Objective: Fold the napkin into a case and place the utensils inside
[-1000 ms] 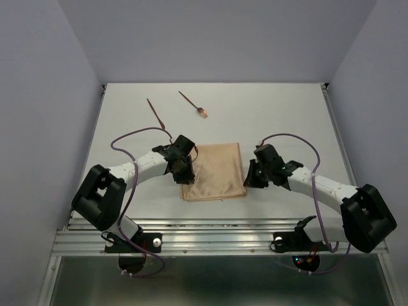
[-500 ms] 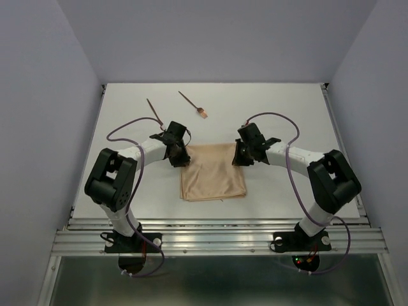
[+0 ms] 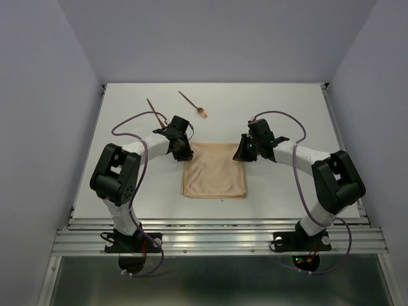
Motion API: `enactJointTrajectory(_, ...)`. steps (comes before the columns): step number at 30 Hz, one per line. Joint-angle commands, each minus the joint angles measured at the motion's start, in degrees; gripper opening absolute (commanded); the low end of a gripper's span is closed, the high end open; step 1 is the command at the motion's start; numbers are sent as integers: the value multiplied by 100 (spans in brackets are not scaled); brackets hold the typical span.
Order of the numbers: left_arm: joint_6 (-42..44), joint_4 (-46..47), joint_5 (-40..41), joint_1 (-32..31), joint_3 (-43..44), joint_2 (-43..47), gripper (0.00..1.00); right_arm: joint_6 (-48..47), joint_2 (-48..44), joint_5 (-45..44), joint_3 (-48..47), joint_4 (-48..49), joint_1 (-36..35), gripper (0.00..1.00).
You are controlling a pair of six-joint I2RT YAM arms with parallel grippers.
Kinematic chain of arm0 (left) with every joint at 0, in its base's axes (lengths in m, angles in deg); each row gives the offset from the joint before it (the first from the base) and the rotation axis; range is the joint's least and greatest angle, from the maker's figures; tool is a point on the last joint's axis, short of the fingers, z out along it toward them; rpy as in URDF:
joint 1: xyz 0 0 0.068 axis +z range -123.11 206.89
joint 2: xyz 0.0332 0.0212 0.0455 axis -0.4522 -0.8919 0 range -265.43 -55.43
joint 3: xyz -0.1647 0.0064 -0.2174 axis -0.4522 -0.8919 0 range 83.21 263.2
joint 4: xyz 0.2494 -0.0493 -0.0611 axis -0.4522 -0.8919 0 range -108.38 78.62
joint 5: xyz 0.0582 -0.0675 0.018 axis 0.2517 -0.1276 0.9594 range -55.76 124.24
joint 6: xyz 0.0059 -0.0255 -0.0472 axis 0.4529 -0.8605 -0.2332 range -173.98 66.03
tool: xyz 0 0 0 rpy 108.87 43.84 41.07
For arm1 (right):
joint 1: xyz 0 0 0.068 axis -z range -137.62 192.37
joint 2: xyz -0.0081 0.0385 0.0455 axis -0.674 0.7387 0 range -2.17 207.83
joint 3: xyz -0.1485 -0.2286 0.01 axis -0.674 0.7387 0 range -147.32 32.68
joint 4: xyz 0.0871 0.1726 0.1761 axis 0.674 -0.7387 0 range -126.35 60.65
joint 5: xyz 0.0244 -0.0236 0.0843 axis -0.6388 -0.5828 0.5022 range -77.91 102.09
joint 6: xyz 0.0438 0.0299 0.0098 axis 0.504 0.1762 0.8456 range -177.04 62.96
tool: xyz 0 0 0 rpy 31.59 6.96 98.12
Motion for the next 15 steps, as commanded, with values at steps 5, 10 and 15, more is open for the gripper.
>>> enactJointTrajectory(5,267,-318,17,57,1076,-176,31,251,551,258,-1126,514,-172,13)
enactJointTrajectory(10,232,-187,-220,66,1559,-669,31,462,1324,257,-1892,487,-226,13)
enactJointTrajectory(15,188,-125,-405,66,1745,-1109,31,585,1931,319,-2463,417,-226,14)
